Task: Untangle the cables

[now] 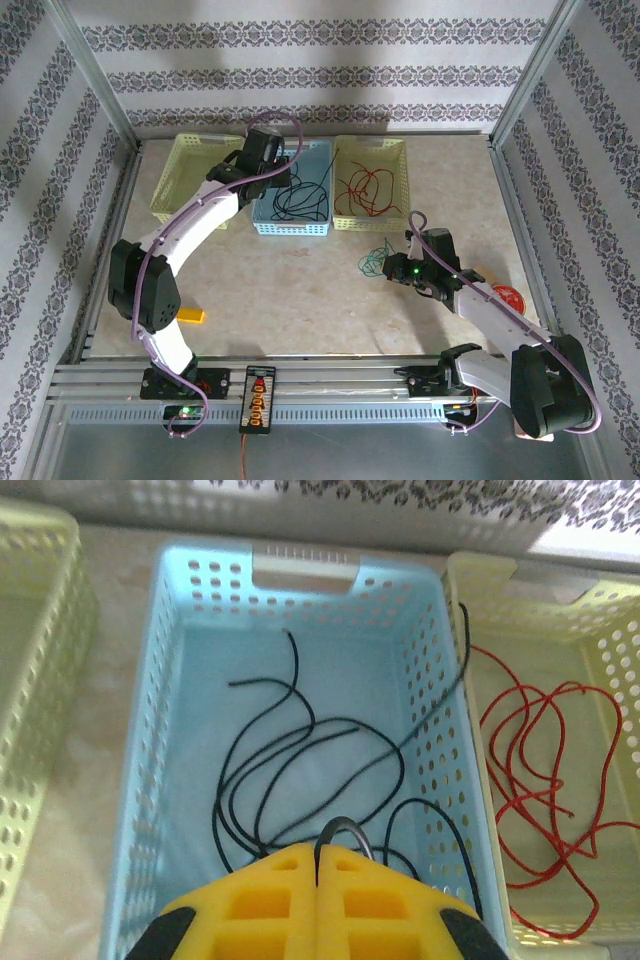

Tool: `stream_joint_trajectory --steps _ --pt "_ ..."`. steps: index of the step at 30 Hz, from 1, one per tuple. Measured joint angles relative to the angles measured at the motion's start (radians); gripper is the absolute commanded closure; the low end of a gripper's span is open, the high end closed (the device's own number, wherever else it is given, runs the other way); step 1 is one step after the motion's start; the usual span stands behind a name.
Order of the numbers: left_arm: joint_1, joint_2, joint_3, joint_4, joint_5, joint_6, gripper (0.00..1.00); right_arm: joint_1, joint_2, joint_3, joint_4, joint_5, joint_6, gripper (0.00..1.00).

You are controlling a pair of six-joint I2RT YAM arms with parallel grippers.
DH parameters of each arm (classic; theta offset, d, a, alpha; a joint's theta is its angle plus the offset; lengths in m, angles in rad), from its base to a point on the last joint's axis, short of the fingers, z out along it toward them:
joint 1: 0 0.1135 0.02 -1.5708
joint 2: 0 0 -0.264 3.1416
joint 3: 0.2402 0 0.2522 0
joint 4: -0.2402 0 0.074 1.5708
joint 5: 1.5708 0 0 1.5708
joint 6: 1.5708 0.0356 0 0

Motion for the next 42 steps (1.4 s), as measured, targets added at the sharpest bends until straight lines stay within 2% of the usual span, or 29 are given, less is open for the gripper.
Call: stream_joint_trajectory --steps 4,7,16,17,19,20,22,24,28,31,37,42 --pt "0.0 0.029 -0.006 0.04 0.015 -0.032 1.0 0.0 0.002 0.021 -0.012 0.0 -0.011 0.99" --pt "0.002 0.11 0.047 0.045 0.013 -0.038 1.0 0.006 0.002 0.034 -0.02 0.0 -0.018 0.99" --pt "0.022 0.524 0.473 -0.054 -0.048 -0.04 1.0 0.016 0.002 0.041 -0.051 0.001 -0.02 0.98" --pt "0.024 0.562 0.525 -0.08 -0.061 -0.039 0.91 0.016 0.001 0.042 -0.056 0.001 -0.022 0.98" --pt "0.024 0.61 0.601 -0.124 -0.08 -0.034 0.5 0.016 -0.001 0.042 -0.066 0.001 -0.026 0.98" --pt "0.024 0.624 0.629 -0.143 -0.089 -0.033 0.35 0.017 -0.002 0.042 -0.071 0.001 -0.028 0.98" --pt "0.024 0.626 0.651 -0.166 -0.1 -0.033 0.2 0.02 -0.002 0.042 -0.077 0.001 -0.034 0.98" --pt "0.024 0.616 0.664 -0.169 -0.101 -0.034 0.14 0.022 -0.002 0.043 -0.081 0.001 -0.038 0.98" --pt "0.023 0.586 0.667 -0.172 -0.08 -0.017 0.13 0.022 -0.002 0.043 -0.082 0.001 -0.039 0.99" --pt "0.019 0.571 0.673 -0.171 -0.027 0.011 0.16 0.022 -0.002 0.043 -0.082 0.001 -0.039 0.99" --pt "0.011 0.584 0.702 -0.167 0.142 0.07 0.29 0.022 -0.002 0.043 -0.082 0.001 -0.042 0.99" --pt "0.007 0.663 0.803 -0.146 0.254 0.105 0.29 0.022 -0.002 0.043 -0.091 0.002 -0.045 0.99"
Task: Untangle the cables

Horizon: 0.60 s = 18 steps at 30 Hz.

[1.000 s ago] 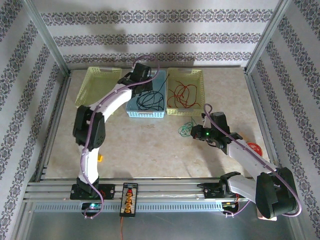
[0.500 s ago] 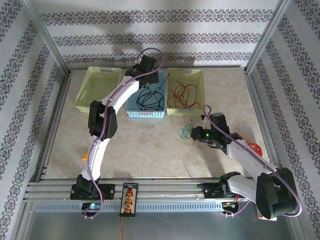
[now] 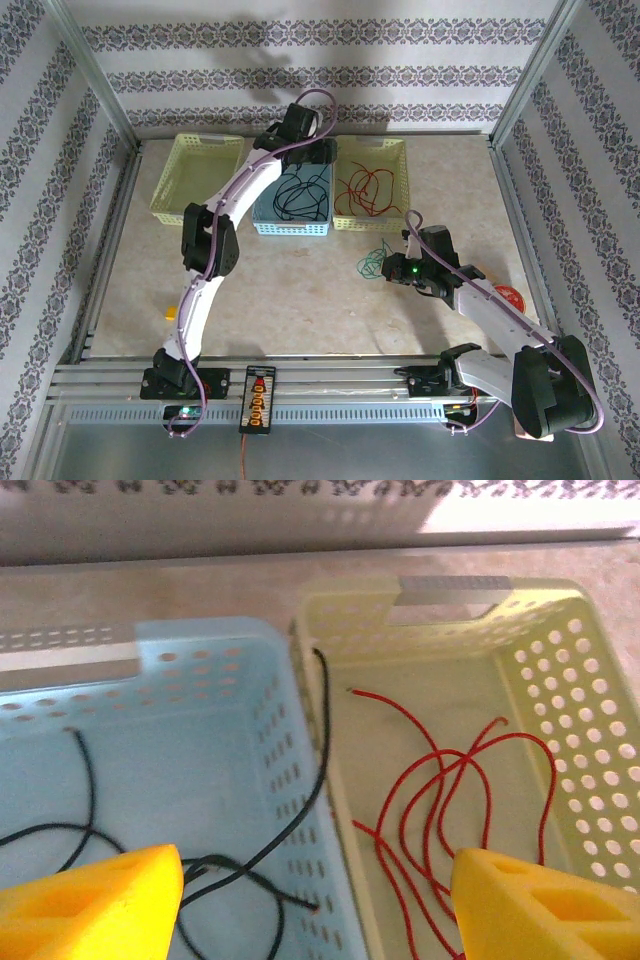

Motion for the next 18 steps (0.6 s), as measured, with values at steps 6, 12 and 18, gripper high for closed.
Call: stream_joint_trajectory --steps 6,12,18 --pt "0.0 0.093 0.042 0.03 0.061 0.01 0.31 0.0 0.0 0.003 -0.015 0.005 0.0 0.99" --pt "0.001 0.15 0.047 0.053 0.077 0.014 0.46 0.0 0.0 0.012 -0.021 0.007 0.0 0.99" --pt "0.001 0.158 0.047 0.095 0.077 0.004 0.59 0.0 0.0 0.013 -0.021 0.015 0.0 0.99"
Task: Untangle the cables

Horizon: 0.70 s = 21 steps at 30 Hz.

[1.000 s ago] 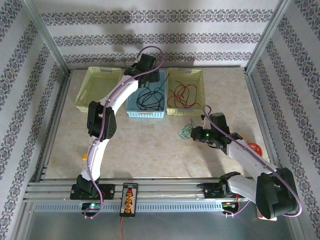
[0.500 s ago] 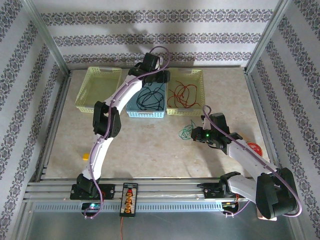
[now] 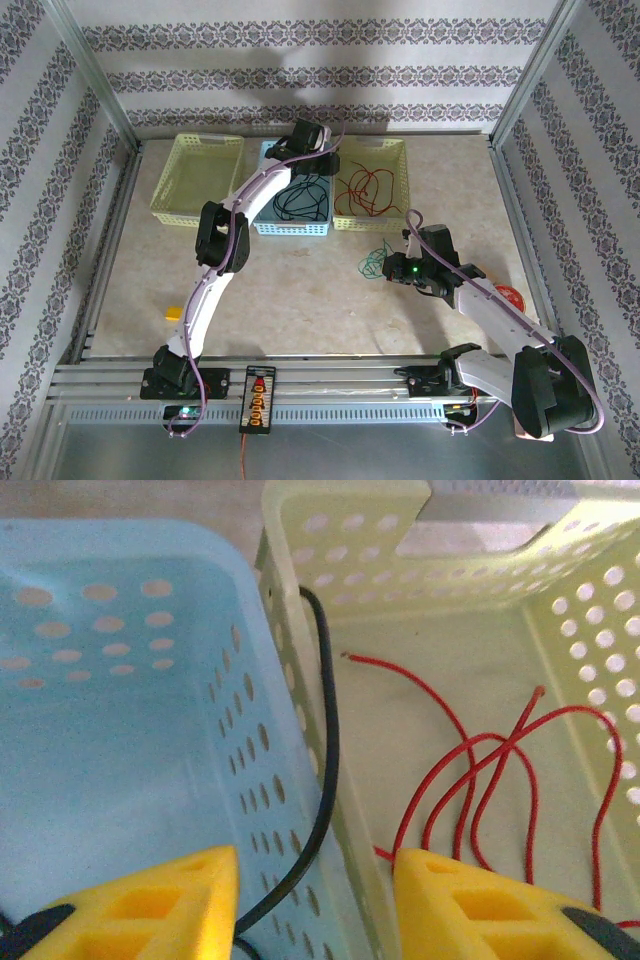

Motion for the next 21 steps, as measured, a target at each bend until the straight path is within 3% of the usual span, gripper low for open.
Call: stream_joint_trajectory --steps 10,21 --pt "0.007 0.015 0.009 0.031 0.005 -0.007 0.62 0.0 0.0 0.002 -0.014 0.01 0.0 0.99" --pt "0.006 0.028 0.011 0.056 0.026 -0.032 0.87 0.0 0.0 0.002 -0.023 0.014 0.0 0.99"
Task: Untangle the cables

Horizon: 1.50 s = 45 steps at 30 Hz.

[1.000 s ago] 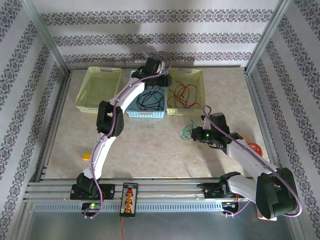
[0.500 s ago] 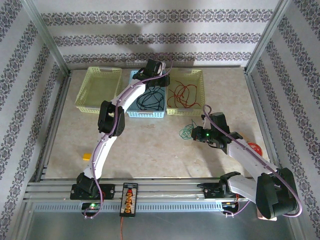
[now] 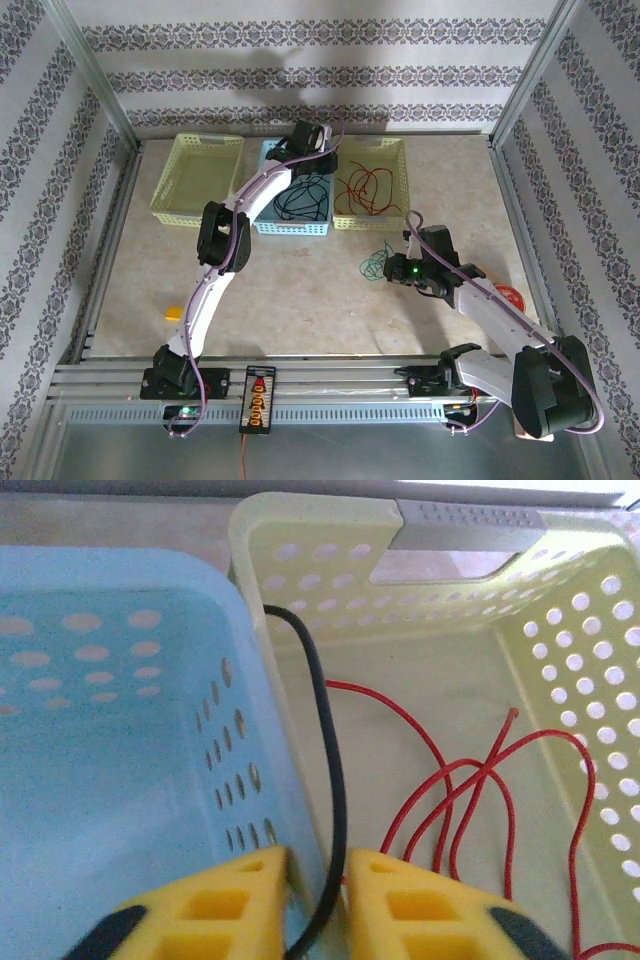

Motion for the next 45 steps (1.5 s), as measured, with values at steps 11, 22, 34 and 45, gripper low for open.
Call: stream_joint_trajectory --steps 11,22,34,45 --pt "0.0 0.0 0.005 0.005 0.011 -0.001 0.96 0.0 -0.023 0.0 -0.014 0.008 0.0 0.99" --pt "0.005 -0.041 -0.063 0.037 0.034 -0.009 1.0 0.0 -0.025 0.0 -0.015 0.008 0.0 0.99" --pt "0.006 -0.182 -0.3 0.175 0.053 -0.06 0.99 0.0 -0.026 0.0 -0.018 0.008 -0.003 0.99" --pt "0.008 -0.183 -0.333 0.221 -0.024 -0.125 0.89 0.0 -0.05 0.0 -0.029 0.008 -0.018 0.99"
